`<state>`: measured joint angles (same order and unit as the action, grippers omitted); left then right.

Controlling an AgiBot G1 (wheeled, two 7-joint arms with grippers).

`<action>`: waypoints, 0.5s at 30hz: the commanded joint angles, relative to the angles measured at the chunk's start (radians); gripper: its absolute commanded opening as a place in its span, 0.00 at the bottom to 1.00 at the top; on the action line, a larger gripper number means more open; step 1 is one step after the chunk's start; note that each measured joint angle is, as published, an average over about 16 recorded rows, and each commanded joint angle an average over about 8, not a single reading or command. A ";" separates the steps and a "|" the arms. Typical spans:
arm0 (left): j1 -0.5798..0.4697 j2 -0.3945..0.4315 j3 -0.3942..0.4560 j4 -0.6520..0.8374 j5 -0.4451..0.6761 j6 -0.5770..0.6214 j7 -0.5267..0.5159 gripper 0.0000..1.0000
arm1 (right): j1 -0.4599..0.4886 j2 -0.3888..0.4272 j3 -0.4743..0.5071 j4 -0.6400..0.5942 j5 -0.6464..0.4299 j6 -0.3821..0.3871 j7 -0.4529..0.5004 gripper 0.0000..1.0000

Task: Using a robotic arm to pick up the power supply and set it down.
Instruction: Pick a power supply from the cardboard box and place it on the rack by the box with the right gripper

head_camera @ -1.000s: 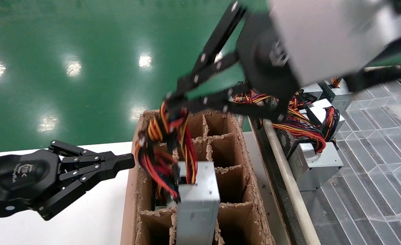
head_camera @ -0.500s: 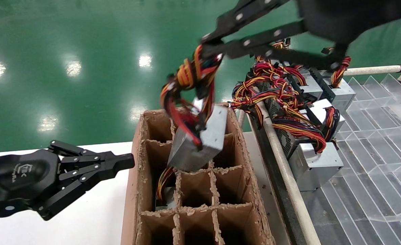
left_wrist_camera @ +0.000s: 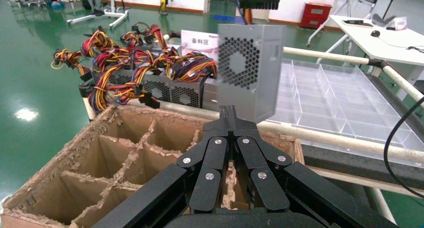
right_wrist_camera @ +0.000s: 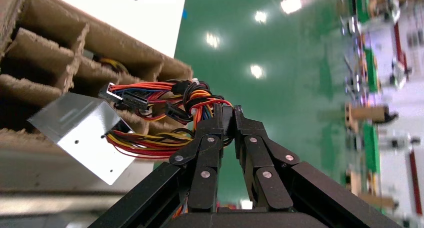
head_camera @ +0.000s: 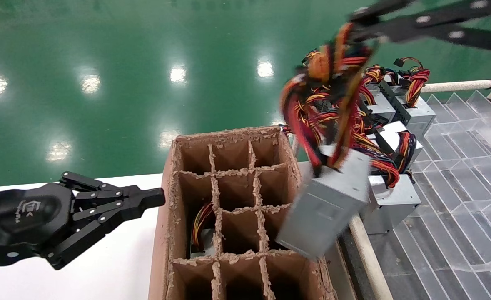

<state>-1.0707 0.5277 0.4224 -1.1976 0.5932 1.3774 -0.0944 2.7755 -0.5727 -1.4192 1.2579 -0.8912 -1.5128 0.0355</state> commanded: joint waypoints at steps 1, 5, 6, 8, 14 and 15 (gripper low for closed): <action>0.000 0.000 0.000 0.000 0.000 0.000 0.000 0.00 | 0.029 0.029 -0.002 0.027 -0.019 -0.011 0.041 0.00; 0.000 0.000 0.000 0.000 0.000 0.000 0.000 0.00 | 0.064 0.086 0.006 0.064 -0.053 -0.036 0.113 0.00; 0.000 0.000 0.000 0.000 0.000 0.000 0.000 0.00 | 0.069 0.099 0.009 0.070 -0.062 -0.042 0.127 0.00; 0.000 0.000 0.000 0.000 0.000 0.000 0.000 0.00 | 0.076 0.124 0.016 0.077 -0.078 -0.053 0.149 0.00; 0.000 0.000 0.000 0.000 0.000 0.000 0.000 0.00 | 0.082 0.204 0.026 0.087 -0.128 -0.073 0.185 0.00; 0.000 0.000 0.000 0.000 0.000 0.000 0.000 0.00 | 0.081 0.220 0.025 0.088 -0.135 -0.075 0.189 0.00</action>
<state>-1.0707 0.5277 0.4224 -1.1976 0.5932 1.3774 -0.0944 2.8554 -0.3535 -1.3980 1.3452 -1.0190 -1.5856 0.2191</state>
